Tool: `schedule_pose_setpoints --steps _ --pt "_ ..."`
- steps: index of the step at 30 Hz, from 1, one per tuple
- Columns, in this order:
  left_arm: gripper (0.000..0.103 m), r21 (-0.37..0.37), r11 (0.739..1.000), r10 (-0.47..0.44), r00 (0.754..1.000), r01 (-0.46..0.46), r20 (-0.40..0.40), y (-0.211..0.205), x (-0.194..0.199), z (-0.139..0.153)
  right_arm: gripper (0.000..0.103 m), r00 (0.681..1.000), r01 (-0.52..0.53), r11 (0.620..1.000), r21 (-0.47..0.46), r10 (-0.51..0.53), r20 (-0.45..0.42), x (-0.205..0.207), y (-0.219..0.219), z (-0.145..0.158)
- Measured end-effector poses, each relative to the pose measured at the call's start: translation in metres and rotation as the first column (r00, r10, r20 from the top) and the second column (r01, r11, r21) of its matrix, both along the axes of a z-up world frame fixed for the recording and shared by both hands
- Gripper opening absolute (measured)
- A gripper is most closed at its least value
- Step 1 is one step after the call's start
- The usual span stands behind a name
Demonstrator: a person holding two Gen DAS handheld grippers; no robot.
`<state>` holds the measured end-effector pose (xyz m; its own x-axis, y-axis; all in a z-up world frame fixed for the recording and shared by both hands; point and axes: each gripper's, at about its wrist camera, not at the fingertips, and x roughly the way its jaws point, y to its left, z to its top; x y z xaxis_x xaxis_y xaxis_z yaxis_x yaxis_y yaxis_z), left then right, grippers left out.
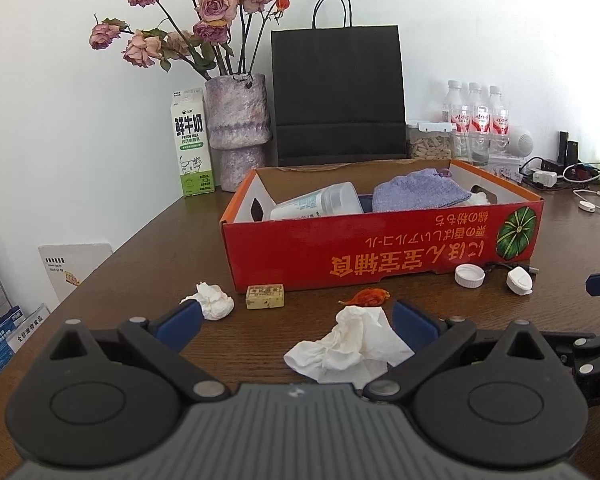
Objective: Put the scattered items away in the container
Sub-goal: 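Move left gripper toward crumpled tissue while right gripper approaches white caps, then grasp crumpled tissue with left gripper while right gripper grasps large white screw cap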
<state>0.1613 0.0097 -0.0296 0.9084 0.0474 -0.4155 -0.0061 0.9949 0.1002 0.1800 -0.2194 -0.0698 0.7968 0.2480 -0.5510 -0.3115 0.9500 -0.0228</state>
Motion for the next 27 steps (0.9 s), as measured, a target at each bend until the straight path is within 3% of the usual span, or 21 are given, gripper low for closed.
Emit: schedule_pose_setpoints --steps 5,9,15,20,22,24,26,27 --pt "0.103 0.023 0.999 -0.031 0.998 0.033 -0.055 -0.005 0.007 -0.004 0.103 1.000 0.002 1.000 0.000 -0.002 -0.017 0.003 0.000 -0.001" --pt "0.087 0.006 0.999 -0.049 0.990 0.050 -0.136 -0.005 0.019 -0.011 0.103 1.000 0.006 1.000 0.004 -0.006 -0.022 0.003 -0.001 -0.002" --pt "0.086 -0.072 0.996 -0.064 0.982 0.052 -0.175 0.004 0.027 -0.014 0.103 0.999 0.001 1.000 0.003 -0.001 -0.042 0.006 -0.001 -0.004" --pt "0.084 -0.095 0.993 -0.083 0.976 0.065 -0.199 0.004 0.034 -0.016 0.103 0.999 -0.002 1.000 0.001 0.002 -0.043 0.006 -0.001 -0.004" --pt "0.065 -0.103 0.991 -0.100 0.973 0.080 -0.207 0.004 0.035 -0.016 0.103 0.999 -0.003 1.000 -0.002 0.003 -0.044 0.006 0.000 -0.004" --pt "0.029 -0.105 0.990 -0.109 0.973 0.090 -0.202 0.003 0.035 -0.016 0.103 0.999 -0.002 1.000 -0.003 0.002 -0.044 0.006 0.000 -0.005" --pt "0.016 -0.106 0.990 -0.115 0.974 0.096 -0.194 0.003 0.034 -0.016 0.103 0.999 -0.003 1.000 -0.006 0.003 -0.045 0.007 0.001 -0.005" --pt "0.015 -0.110 0.989 -0.114 0.976 0.094 -0.188 0.003 0.033 -0.015 0.103 0.999 -0.004 1.000 -0.008 0.003 -0.045 0.007 0.001 -0.005"
